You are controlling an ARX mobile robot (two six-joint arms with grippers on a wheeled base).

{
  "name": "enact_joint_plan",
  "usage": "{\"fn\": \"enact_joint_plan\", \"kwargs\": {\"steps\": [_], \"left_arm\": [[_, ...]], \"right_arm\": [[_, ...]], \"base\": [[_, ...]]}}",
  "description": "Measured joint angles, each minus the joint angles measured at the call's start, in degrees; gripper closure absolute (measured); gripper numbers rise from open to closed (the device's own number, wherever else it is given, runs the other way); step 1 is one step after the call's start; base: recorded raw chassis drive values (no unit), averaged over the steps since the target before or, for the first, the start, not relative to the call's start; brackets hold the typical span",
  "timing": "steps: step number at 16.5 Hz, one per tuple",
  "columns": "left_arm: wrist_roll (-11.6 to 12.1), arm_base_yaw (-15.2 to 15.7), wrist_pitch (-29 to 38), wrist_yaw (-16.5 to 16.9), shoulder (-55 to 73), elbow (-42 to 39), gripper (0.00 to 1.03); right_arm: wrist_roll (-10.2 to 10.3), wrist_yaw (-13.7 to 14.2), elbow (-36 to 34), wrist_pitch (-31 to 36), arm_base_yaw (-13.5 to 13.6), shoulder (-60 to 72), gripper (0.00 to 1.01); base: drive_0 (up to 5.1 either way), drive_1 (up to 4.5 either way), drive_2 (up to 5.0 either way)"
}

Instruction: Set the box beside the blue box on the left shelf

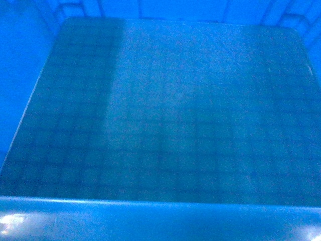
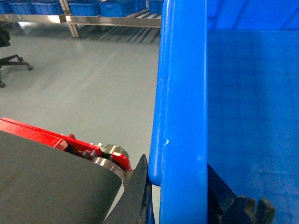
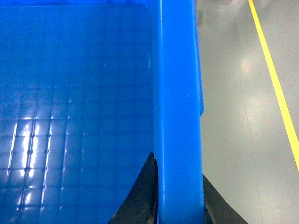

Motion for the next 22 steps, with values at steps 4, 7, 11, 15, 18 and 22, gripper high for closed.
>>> {"fn": "enact_joint_plan", "kwargs": {"steps": [4, 7, 11, 15, 18, 22], "left_arm": [[0.02, 0.0, -0.02, 0.0, 0.0, 0.0, 0.85], [0.04, 0.0, 0.0, 0.0, 0.0, 0.0, 0.85], [0.09, 0.0, -0.02, -0.02, 0.0, 0.0, 0.85], [0.13, -0.07, 0.17, 0.11, 0.0, 0.0, 0.85], [0.35, -0.07, 0.0, -0.02, 0.0, 0.0, 0.85], [0.39, -0.07, 0.42, -0.04, -0.39, 0.0, 0.85]], "right_arm": [[0.0, -0.02, 0.0, 0.0, 0.02, 0.02, 0.91], [0.0, -0.02, 0.0, -0.02, 0.0, 0.0, 0.91], [0.0, -0.02, 0.0, -0.02, 0.02, 0.0, 0.91], [0.0, 0.15, 0.0, 0.0, -0.02, -0.02, 0.92], [0.0, -0.02, 0.0, -0.07, 0.0, 0.02, 0.92], [0.0, 0.0, 0.0, 0.26, 0.0, -0.24, 0.92]], "base": [[-1.6, -1.58, -1.6], [-1.5, -1.55, -1.5], [-1.5, -1.51, -1.5], [-1.5, -1.52, -1.5], [-1.5, -1.52, -1.5], [-1.5, -1.52, -1.5]]}}
